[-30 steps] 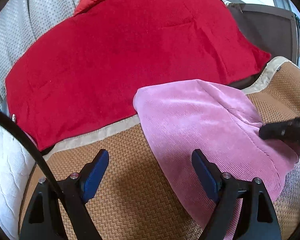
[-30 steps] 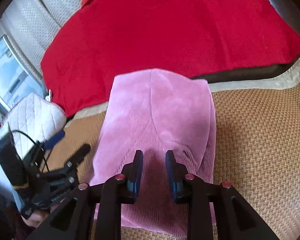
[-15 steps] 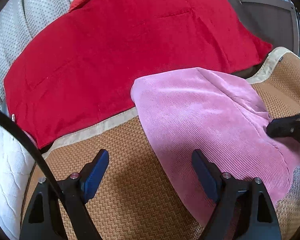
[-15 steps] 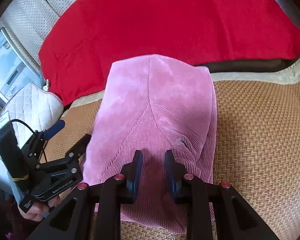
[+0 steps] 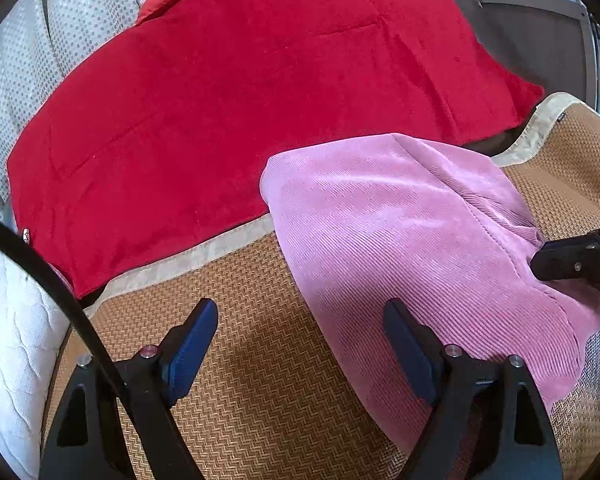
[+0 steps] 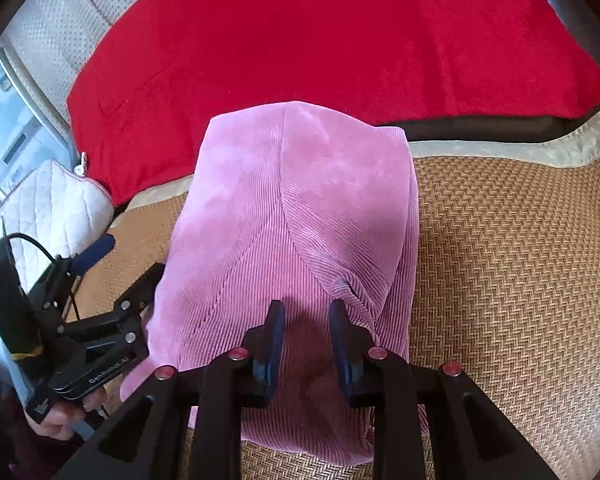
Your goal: Fold large clothes
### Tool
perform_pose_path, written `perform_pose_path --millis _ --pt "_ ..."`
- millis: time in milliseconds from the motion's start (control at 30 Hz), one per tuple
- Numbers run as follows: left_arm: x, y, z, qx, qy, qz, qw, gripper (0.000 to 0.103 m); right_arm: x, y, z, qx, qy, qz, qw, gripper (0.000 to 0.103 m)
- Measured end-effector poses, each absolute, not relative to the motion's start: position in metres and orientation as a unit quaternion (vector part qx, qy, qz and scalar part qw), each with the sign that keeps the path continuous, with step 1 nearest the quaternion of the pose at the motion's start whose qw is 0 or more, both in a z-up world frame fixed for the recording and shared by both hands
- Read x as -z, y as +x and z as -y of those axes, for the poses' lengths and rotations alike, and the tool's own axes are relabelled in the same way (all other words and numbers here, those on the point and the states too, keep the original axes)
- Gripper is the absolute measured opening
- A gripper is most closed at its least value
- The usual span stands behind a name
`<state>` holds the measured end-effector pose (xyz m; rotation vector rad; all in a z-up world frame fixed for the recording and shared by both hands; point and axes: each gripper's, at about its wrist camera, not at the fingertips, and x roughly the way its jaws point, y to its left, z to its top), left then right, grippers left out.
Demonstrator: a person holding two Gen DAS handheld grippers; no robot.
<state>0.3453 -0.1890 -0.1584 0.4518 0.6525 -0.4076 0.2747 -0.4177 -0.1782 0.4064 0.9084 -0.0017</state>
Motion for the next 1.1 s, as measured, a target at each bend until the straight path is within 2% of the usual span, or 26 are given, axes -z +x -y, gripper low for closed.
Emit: perform_pose_path --millis 467,600,700,967,1033,1067,1100 --pt "0.135 0.342 0.167 0.254 0.161 -0.33 0.895 0.085 0.159 0.249 0.451 0.008 0.222 -0.395 0.891 0.027" --pt "0.149 0.328 0.179 0.292 0.206 -0.35 0.866 0.085 0.164 0.247 0.45 -0.003 0.218 -0.412 0.885 0.028" --pt "0.16 0.317 0.187 0.282 0.247 -0.321 0.87 0.085 0.179 0.254 0.441 -0.005 0.2 -0.448 0.871 0.028" --pt "0.144 0.317 0.178 0.277 0.227 -0.319 0.877 0.085 0.171 0.25 0.445 -0.005 0.207 -0.429 0.879 0.029" --pt "0.14 0.319 0.175 0.274 0.223 -0.311 0.882 0.085 0.165 0.245 0.453 -0.006 0.223 -0.412 0.883 0.045" --pt "0.136 0.32 0.172 0.272 0.216 -0.305 0.887 0.085 0.162 0.242 0.458 -0.003 0.233 -0.401 0.886 0.076" --pt "0.133 0.32 0.17 0.271 0.21 -0.302 0.889 0.085 0.159 0.239 0.461 0.001 0.241 -0.387 0.89 0.082"
